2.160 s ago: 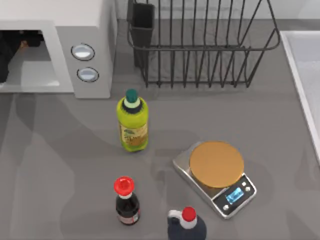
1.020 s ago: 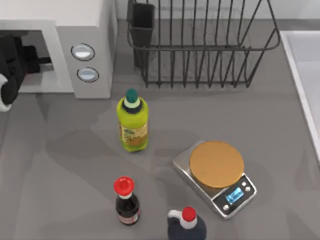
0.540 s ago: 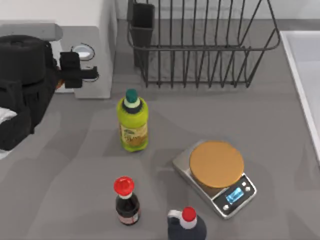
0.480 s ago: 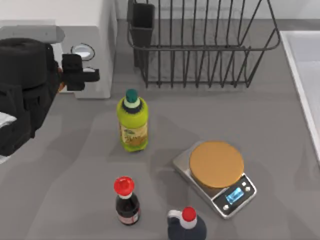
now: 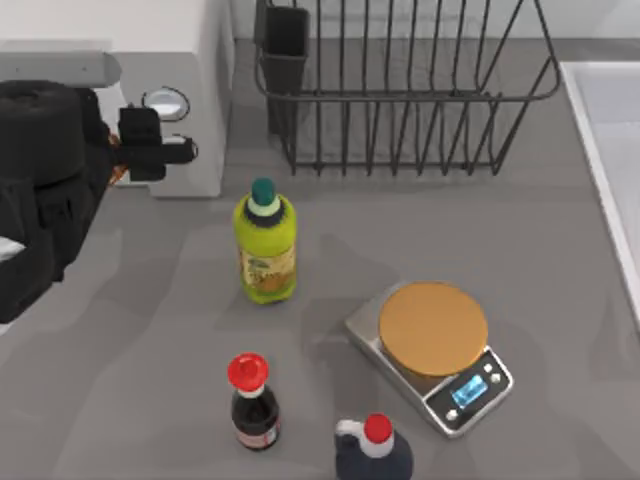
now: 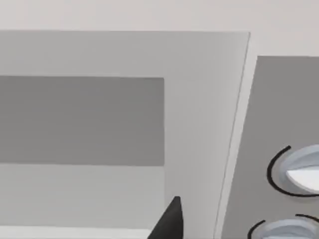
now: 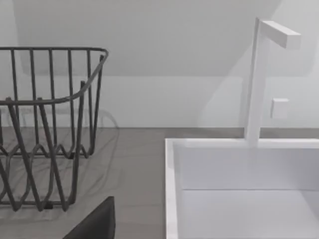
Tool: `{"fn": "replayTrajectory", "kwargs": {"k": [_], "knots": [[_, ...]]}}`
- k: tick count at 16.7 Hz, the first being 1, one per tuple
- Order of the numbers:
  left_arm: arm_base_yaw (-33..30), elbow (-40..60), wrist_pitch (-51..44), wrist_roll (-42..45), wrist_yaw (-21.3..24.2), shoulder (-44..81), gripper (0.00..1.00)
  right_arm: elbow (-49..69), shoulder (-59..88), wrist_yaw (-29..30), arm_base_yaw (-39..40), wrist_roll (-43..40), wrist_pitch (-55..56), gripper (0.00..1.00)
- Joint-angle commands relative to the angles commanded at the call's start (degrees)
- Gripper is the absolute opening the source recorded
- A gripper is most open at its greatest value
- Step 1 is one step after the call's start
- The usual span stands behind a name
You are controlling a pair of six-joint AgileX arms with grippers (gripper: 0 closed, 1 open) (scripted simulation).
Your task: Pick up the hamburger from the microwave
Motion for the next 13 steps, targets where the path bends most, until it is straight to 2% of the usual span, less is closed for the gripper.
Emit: {"fn": "replayTrajectory", "kwargs": {"k": [3, 7, 10, 13], "knots": [[3.7, -0.96, 7.32, 1.14, -0.91, 3.0, 0.0, 0.0, 0.0, 0.0, 0.0, 0.0, 0.0, 1.0], [5.61, -4.2, 24.31, 1.07, -1.63, 13.3, 0.0, 0.0, 0.0, 0.0, 0.0, 0.0, 0.0, 1.0], [2.82, -8.02, 35.21, 0.23, -0.87, 24.05, 0.0, 0.0, 0.0, 0.0, 0.0, 0.0, 0.0, 1.0], [-1.11, -10.01, 40.99, -0.39, 0.21, 30.97, 0.0, 0.0, 0.0, 0.0, 0.0, 0.0, 0.0, 1.0]]}}
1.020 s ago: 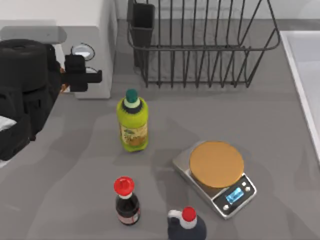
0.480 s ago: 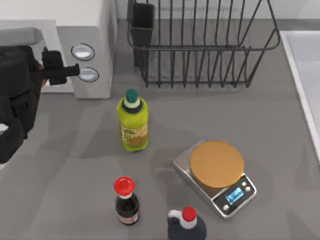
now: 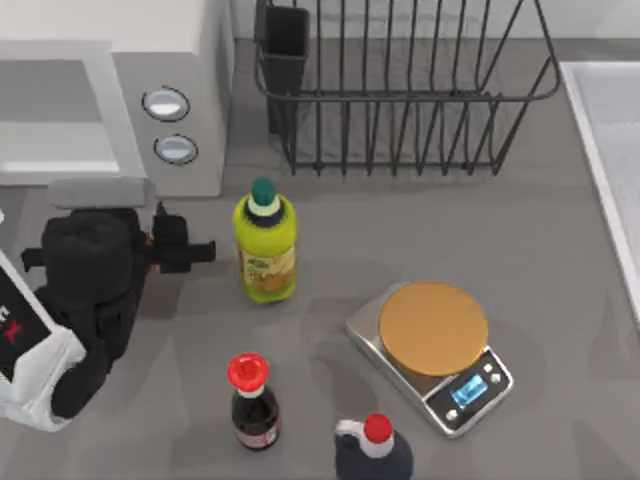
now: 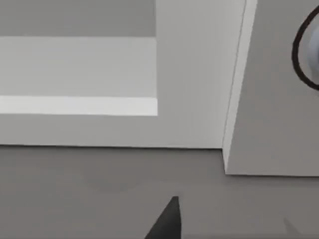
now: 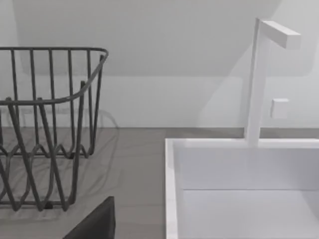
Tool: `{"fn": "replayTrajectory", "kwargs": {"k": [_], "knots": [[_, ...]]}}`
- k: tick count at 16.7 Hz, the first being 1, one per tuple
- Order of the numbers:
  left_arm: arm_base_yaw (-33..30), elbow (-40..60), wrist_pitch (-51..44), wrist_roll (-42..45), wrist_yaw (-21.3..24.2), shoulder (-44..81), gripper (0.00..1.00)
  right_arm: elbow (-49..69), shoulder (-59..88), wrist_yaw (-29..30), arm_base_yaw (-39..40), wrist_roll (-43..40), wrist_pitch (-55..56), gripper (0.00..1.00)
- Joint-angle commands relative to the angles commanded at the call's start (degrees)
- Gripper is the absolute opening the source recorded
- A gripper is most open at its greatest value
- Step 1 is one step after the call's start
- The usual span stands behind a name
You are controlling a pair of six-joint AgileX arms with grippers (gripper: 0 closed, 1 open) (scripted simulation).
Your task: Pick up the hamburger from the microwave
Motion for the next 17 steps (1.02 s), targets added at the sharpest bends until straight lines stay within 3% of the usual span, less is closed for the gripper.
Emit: {"fn": "replayTrajectory", "kwargs": {"k": [6, 17], "knots": [[-1.46, 0.31, 1.19, -0.35, 0.3, 1.77, 0.0, 0.0, 0.0, 0.0, 0.0, 0.0, 0.0, 1.0], [-1.46, 0.31, 1.19, -0.35, 0.3, 1.77, 0.83, 0.0, 0.0, 0.0, 0.0, 0.0, 0.0, 1.0]]}}
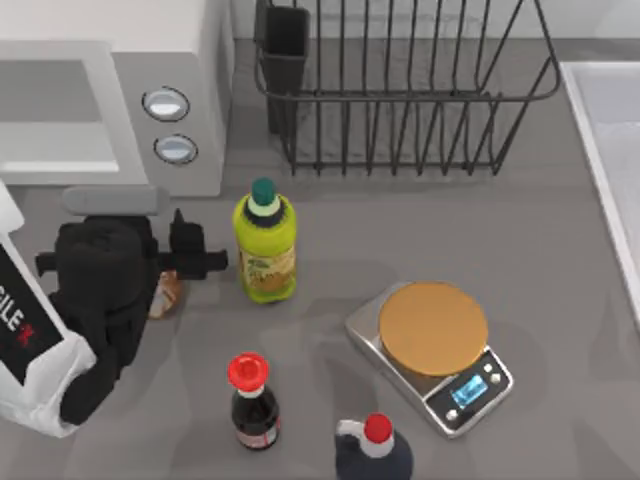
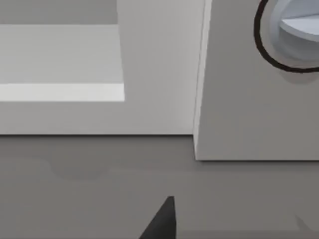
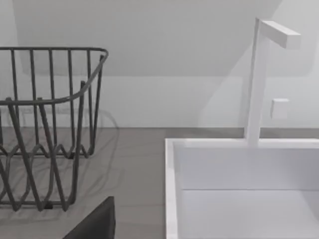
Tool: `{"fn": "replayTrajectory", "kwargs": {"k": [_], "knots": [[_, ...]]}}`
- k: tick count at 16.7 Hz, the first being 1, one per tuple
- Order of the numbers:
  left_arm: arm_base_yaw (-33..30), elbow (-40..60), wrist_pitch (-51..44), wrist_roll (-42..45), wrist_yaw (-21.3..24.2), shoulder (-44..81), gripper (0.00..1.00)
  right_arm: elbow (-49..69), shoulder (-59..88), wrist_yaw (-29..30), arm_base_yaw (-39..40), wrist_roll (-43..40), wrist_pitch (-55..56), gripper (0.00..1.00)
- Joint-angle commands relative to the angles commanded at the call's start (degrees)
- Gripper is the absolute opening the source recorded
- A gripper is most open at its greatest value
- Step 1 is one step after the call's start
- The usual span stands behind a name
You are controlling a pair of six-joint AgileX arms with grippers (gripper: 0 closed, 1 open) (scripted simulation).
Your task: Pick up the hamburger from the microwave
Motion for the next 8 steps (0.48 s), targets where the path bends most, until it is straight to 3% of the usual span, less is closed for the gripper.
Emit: {"fn": "replayTrajectory", "kwargs": {"k": [2, 8], "knots": [[0.0, 0.0, 0.0, 0.0, 0.0, 0.0, 0.98, 0.0, 0.0, 0.0, 0.0, 0.0, 0.0, 1.0], [0.0, 0.0, 0.0, 0.0, 0.0, 0.0, 1.0, 0.0, 0.0, 0.0, 0.0, 0.0, 0.0, 1.0]]}}
